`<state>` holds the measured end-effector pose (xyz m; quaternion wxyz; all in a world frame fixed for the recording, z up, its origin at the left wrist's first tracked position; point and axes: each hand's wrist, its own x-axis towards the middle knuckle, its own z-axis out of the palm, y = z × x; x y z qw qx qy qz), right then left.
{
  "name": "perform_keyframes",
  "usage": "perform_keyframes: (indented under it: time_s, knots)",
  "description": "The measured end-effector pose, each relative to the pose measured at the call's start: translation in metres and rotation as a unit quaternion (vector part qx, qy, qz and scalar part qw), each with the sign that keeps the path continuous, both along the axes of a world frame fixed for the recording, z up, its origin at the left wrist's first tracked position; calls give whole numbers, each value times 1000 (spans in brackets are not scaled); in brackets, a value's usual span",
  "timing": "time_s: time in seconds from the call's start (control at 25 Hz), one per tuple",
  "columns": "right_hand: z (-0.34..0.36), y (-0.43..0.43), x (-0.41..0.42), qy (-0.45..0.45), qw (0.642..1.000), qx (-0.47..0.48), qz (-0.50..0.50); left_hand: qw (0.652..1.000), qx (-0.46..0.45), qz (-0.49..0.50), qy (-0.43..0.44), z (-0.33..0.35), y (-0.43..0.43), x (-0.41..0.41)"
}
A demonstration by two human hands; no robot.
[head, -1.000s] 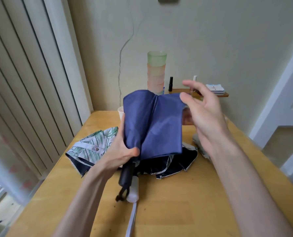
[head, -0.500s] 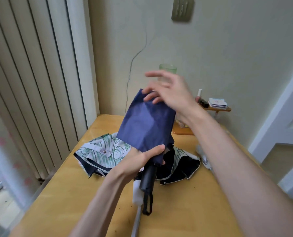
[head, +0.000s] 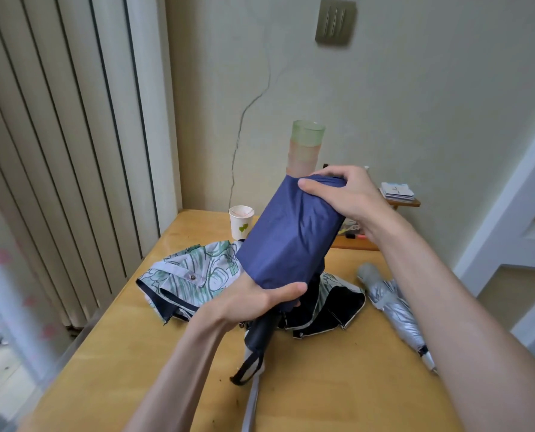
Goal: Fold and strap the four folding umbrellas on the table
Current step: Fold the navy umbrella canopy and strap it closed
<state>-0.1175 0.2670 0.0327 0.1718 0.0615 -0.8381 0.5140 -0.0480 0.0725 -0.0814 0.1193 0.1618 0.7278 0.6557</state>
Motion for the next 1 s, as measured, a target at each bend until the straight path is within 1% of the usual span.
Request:
perform_keyframes:
  time_s: [0.08,0.12,0.24,0.32,0.44,0.48,0.52,0.56,0.6,0.64,0.68,0.72,0.76,0.8,0.84,0.88,0.92,1.0]
  knots:
    - [0,0,0,18,1000,-8,-22,999,30,19,20,0,4,0]
    - [-1,2,-1,28,999,-22,-31,997,63,34,24,1,6,1]
    - [-1,9,-1,42,995,-79,-52,981,184,54,-24,5,13,0]
    - [1,9,0,49,991,-100,-69,973,222,42,-37,7,14,-1]
    - [0,7,1,74,989,-91,-88,958,276,19,-72,2,13,-8]
    - [0,6,2,80,988,-94,-96,962,255,45,-83,-2,11,-13]
    - [1,6,2,88,985,-98,-107,970,213,86,-76,-5,8,-19]
    - [3,6,2,98,983,-95,-120,976,163,140,-45,-6,6,-23]
    - [5,6,2,109,981,-82,-136,970,122,209,14,-4,4,-25]
    - [8,6,3,121,980,-57,-151,949,84,284,107,-1,2,-24]
    - [9,5,4,131,978,-25,-161,917,54,330,216,4,2,-22]
    - [9,3,6,137,976,4,-166,894,20,326,308,7,7,-16]
    - [9,-1,7,142,975,23,-168,890,-19,273,365,9,15,-10]
    - [8,-6,8,146,974,33,-169,899,-71,209,379,9,24,-4]
    - [5,-10,9,149,974,36,-169,907,-126,165,367,6,35,0]
    - [2,-13,9,151,973,32,-171,904,-168,159,359,-1,43,0]
    - [0,-16,9,149,973,23,-173,901,-177,173,356,-8,48,-1]
    - [-2,-19,9,138,974,5,-179,906,-138,205,345,-16,50,-4]
